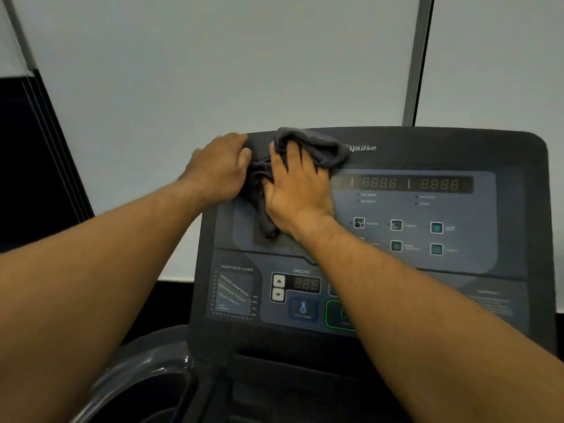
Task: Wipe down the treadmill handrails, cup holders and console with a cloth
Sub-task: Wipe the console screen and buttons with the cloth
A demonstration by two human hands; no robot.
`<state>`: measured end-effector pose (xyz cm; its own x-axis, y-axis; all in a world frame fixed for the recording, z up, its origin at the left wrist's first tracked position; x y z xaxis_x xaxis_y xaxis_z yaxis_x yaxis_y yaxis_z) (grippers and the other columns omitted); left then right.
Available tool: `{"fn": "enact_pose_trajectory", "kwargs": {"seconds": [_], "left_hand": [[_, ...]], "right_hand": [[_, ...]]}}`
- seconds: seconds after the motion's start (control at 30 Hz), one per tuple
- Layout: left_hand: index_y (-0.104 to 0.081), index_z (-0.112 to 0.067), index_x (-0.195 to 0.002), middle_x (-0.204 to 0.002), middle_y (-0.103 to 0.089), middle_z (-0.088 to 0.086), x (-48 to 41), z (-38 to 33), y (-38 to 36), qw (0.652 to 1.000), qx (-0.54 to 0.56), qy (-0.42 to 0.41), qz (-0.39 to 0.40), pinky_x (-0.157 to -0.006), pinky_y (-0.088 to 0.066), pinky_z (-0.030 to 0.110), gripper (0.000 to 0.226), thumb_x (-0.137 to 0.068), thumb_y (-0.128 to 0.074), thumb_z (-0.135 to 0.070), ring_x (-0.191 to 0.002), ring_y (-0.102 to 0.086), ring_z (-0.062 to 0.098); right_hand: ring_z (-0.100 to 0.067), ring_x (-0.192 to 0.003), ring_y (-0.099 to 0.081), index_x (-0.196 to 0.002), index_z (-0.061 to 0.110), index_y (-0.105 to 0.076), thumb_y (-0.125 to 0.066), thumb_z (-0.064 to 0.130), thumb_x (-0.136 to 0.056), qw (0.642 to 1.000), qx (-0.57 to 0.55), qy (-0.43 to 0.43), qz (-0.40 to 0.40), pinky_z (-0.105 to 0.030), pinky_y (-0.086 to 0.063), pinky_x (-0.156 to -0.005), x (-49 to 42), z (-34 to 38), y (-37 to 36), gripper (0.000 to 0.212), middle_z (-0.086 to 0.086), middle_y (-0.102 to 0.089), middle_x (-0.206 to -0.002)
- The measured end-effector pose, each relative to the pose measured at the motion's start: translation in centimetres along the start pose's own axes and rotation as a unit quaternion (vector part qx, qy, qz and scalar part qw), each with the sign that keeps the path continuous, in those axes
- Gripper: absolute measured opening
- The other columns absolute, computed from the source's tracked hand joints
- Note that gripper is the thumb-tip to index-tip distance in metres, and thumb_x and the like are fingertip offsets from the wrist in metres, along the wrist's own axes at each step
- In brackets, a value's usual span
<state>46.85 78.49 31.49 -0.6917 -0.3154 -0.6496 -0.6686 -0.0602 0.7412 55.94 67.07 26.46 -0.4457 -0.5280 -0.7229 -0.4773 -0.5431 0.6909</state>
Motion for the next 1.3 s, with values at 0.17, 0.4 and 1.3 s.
{"fn": "enact_pose_trajectory", "kwargs": {"seconds": [0.17,0.4,1.3], "left_hand": [[-0.050,-0.008,-0.124,-0.126,-0.056,0.017,1.5,2.4,0.0,0.985,0.060,0.162,-0.008,-0.085,-0.041,0.042,0.033,-0.105,-0.029,-0.024,-0.104,-0.051,0.031],[-0.061,-0.011,-0.099,-0.100,-0.061,0.011,1.7,4.5,0.1,0.945,0.233,0.227,0.022,-0.087,-0.055,0.052,0.035,-0.099,-0.028,-0.026,-0.089,-0.056,0.029],[-0.066,-0.015,-0.100,-0.105,-0.068,0.010,4.6,6.7,-0.1,0.913,0.331,0.223,0.087,-0.081,-0.059,0.054,0.044,-0.091,-0.032,-0.040,-0.096,-0.065,0.035]], "right_hand": [[-0.025,-0.146,-0.013,-0.154,0.026,-0.015,-0.031,0.047,-0.099,0.998,-0.004,0.060,0.036,-0.044,-0.018,-0.113,0.7,-3.1,1.4,0.061,-0.008,-0.013,-0.160],[-0.035,-0.143,-0.016,-0.153,0.020,-0.021,-0.033,0.042,-0.099,0.993,-0.013,-0.120,-0.018,-0.052,-0.023,-0.112,4.4,-8.7,2.3,0.060,-0.016,-0.015,-0.157],[-0.039,-0.141,-0.020,-0.153,0.020,-0.022,-0.040,0.037,-0.099,0.992,-0.015,-0.126,-0.011,-0.054,-0.027,-0.108,7.5,-3.2,-0.2,0.059,-0.018,-0.017,-0.157]]}}
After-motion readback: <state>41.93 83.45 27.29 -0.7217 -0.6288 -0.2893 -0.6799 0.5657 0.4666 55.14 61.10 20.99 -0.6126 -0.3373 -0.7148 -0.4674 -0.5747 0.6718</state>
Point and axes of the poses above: each hand's wrist, its own x-axis away from the middle knuckle, its own y-axis out of the back of the hand, z = x × y, the point moved 1 cm from there along -x, towards the middle knuckle
